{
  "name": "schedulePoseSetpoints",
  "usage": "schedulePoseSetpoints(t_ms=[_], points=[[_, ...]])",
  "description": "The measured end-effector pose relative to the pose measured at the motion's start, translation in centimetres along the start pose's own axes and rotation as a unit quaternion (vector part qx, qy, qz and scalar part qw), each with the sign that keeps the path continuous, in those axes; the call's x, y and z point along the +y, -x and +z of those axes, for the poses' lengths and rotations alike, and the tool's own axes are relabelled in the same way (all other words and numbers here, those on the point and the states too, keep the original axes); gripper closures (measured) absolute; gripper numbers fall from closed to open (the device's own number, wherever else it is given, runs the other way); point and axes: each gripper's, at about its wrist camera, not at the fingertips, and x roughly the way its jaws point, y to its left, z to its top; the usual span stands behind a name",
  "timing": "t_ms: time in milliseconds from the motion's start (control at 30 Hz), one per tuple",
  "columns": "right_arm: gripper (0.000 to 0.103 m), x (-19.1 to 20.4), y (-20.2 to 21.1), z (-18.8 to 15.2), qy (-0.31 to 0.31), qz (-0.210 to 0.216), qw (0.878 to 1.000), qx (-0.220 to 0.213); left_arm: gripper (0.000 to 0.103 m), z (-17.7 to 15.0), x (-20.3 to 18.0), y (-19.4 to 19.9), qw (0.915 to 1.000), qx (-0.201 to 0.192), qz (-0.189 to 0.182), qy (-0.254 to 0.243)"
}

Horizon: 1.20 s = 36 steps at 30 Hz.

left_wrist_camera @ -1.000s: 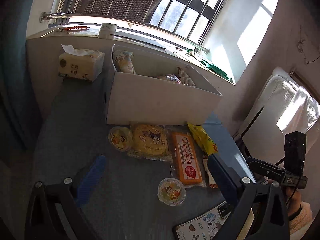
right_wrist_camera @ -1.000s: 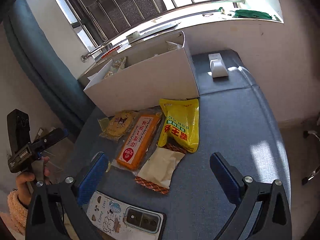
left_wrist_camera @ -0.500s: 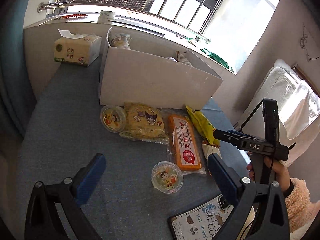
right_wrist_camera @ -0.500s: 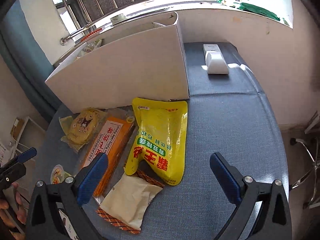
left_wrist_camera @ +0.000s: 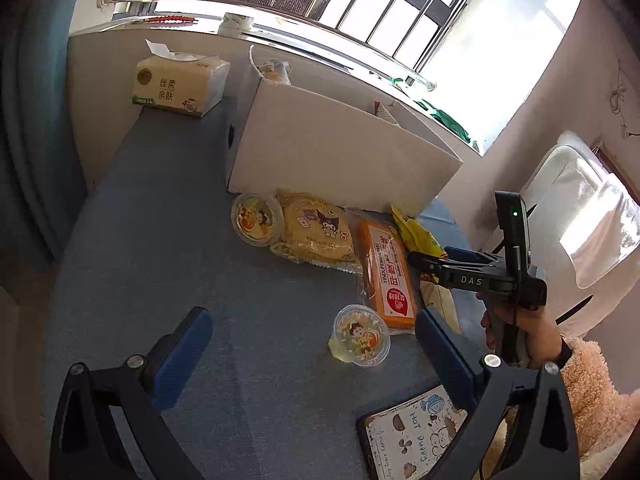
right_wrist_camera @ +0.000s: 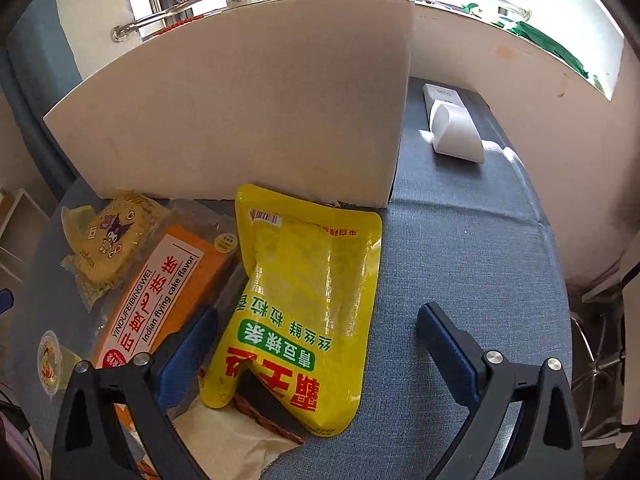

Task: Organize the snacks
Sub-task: 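Grasp the yellow pickle pouch with the right tool while the left tool grasps a jelly cup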

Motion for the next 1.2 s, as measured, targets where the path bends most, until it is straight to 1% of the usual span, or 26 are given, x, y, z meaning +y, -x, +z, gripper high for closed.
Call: schedulePoseSetpoints(t_ms=[33, 67, 133, 233, 300, 367, 433, 500, 567, 633, 700, 733, 800, 867, 900, 933, 967, 1000, 1033, 1067, 1100, 1167, 1200], points=[[0.039, 0.0, 0.4, -0.2, 0.006, -0.014, 1.0, -0.007, 0.0, 0.0, -0.1, -0.1, 1.0, 0.001, 0.002, -0.002], [0.056, 0.1, 0.7, -0.3, 0.015, -0.02, 1.0, -0.014, 0.0, -0.1, -0.1, -0.2, 1.0, 0.001, 0.002, -0.004], [0.065, -0.3, 1.1, -0.5, 0.008, 0.0, 1.0, -0.012, 0.0, -0.1, -0.1, -0.6, 1.0, 0.007, 0.002, -0.004], [0.068, -0.5, 1.7, -1.0, 0.005, 0.019, 1.0, -0.012, 0.0, 0.1, -0.1, -1.4, 0.9998, 0.013, 0.009, -0.009], [0.068, -0.9, 2.6, -1.4, -0.018, 0.047, 0.999, -0.017, 0.0, 0.7, -0.2, -1.8, 0.9997, 0.014, 0.008, -0.02], [0.068, -1.2, 4.1, -1.7, -0.037, 0.069, 0.996, -0.031, 0.0, 1.9, -0.1, -2.4, 0.9994, 0.015, 0.013, -0.029], [0.068, -1.0, 5.7, -1.9, -0.043, 0.078, 0.995, -0.045, 0.0, 3.3, 0.1, -3.3, 0.999, 0.019, 0.016, -0.038], [0.068, -1.0, 7.2, -2.6, -0.053, 0.093, 0.993, -0.057, 0.0, 4.8, 0.3, -4.6, 0.9975, 0.027, 0.038, -0.052], [0.068, -0.9, 8.0, -3.0, -0.062, 0.101, 0.991, -0.061, 0.0, 6.1, 0.8, -6.0, 0.9967, 0.033, 0.038, -0.064], [0.068, -1.4, 8.6, -3.6, -0.074, 0.109, 0.989, -0.065, 0.0, 7.0, 1.7, -7.5, 0.9961, 0.049, 0.038, -0.063], [0.068, -1.5, 9.0, -4.2, -0.083, 0.113, 0.988, -0.065, 0.002, 7.3, 2.6, -8.8, 0.9941, 0.07, 0.055, -0.061], [0.068, -1.6, 9.2, -4.6, -0.085, 0.111, 0.988, -0.064, 0.003, 7.3, 2.7, -9.1, 0.9933, 0.074, 0.058, -0.067], [0.068, -1.8, 9.3, -4.8, -0.085, 0.109, 0.988, -0.066, 0.01, 7.1, 3.1, -9.5, 0.9932, 0.079, 0.051, -0.069], [0.068, -2.0, 9.1, -5.3, -0.093, 0.113, 0.987, -0.063, 0.014, 7.1, 3.4, -9.5, 0.9938, 0.075, 0.047, -0.067], [0.068, -2.2, 8.9, -5.5, -0.098, 0.116, 0.987, -0.06, 0.023, 7.1, 3.5, -9.5, 0.9939, 0.077, 0.043, -0.066], [0.068, -2.3, 8.8, -5.7, -0.102, 0.117, 0.986, -0.056, 0.028, 7.0, 3.5, -9.4, 0.9941, 0.075, 0.042, -0.066], [0.068, -2.4, 8.7, -5.8, -0.105, 0.118, 0.986, -0.055, 0.044, 7.0, 3.7, -9.3, 0.9942, 0.073, 0.043, -0.066], [0.068, -2.4, 8.6, -5.9, -0.105, 0.12, 0.986, -0.056, 0.054, 7.0, 3.8, -9.3, 0.9942, 0.073, 0.042, -0.067], [0.068, -2.3, 8.5, -5.8, -0.104, 0.123, 0.985, -0.056, 0.055, 7.0, 3.8, -9.2, 0.9943, 0.07, 0.044, -0.068], [0.068, -2.2, 8.5, -5.8, -0.102, 0.126, 0.985, -0.056, 0.066, 6.9, 3.7, -8.9, 0.9946, 0.062, 0.043, -0.071], [0.068, -2.0, 8.4, -5.6, -0.099, 0.128, 0.985, -0.056, 0.083, 6.8, 3.6, -8.6, 0.9948, 0.055, 0.039, -0.076], [0.068, -1.5, 8.4, -5.4, -0.091, 0.13, 0.986, -0.057, 0.091, 7.0, 3.3, -7.7, 0.9949, 0.04, 0.05, -0.078], [0.068, -1.3, 8.5, -5.3, -0.089, 0.132, 0.986, -0.059, 0.091, 7.1, 3.2, -7.3, 0.9955, 0.035, 0.038, -0.079]])
